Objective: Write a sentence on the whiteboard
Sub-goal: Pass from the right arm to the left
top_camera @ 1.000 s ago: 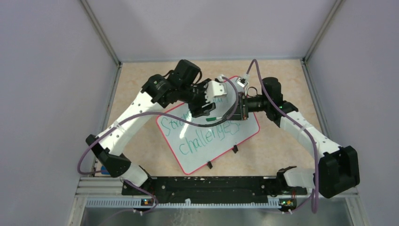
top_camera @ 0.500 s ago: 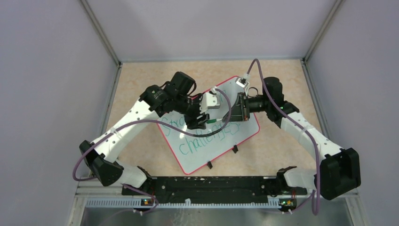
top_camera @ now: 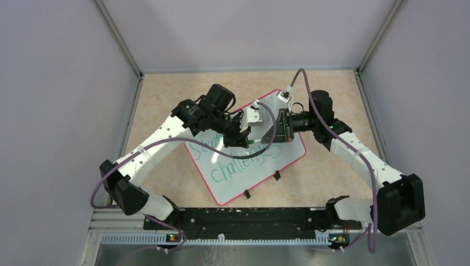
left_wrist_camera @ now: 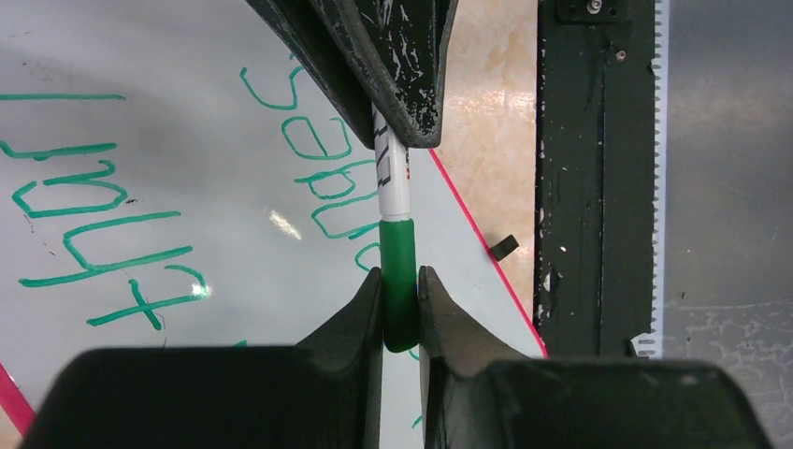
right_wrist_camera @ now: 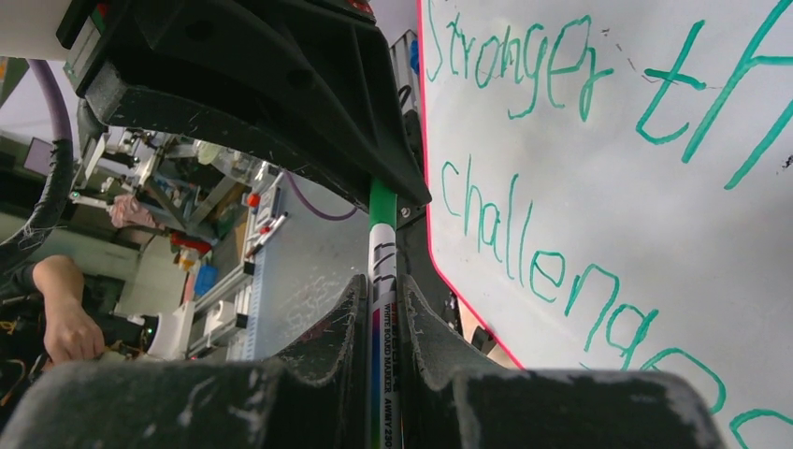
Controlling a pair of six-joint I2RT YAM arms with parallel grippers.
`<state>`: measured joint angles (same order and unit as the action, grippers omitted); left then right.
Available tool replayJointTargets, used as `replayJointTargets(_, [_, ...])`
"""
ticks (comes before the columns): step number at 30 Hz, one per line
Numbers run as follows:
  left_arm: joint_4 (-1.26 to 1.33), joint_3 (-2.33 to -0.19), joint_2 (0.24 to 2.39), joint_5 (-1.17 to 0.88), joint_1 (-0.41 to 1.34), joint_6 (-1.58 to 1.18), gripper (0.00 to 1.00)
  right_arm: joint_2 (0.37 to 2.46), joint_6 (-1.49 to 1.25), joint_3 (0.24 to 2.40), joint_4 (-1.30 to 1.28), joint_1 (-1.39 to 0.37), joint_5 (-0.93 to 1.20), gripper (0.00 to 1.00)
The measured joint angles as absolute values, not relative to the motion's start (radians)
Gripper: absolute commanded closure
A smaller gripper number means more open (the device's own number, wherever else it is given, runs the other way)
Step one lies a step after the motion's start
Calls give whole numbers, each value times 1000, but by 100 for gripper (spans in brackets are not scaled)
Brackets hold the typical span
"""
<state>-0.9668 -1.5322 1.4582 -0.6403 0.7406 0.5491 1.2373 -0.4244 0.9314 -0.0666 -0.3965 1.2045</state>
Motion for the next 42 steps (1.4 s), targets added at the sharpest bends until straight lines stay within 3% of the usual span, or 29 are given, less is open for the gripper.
replayJointTargets(9, [-962,-1533,1467,-647,740,522,100,1237,-447,931,-67,-397,1194,100])
replayJointTargets(31, [-1130,-1705,1578,-552,800,491,100,1238,-440,933,-84,-398,1206,99])
replayJointTargets(34, [-1114,-1694,1570,-532,806,488,100,1238,-410,955,-130,-397,1196,82])
replayJointTargets(40, [-986,-1640,1515,-545,773,487,100,1237,-403,1065,-166,-338,1200,35])
replayJointTargets(42, [-960,-1622,1498,-549,755,487,100,1232,-400,1114,-165,-301,1198,28])
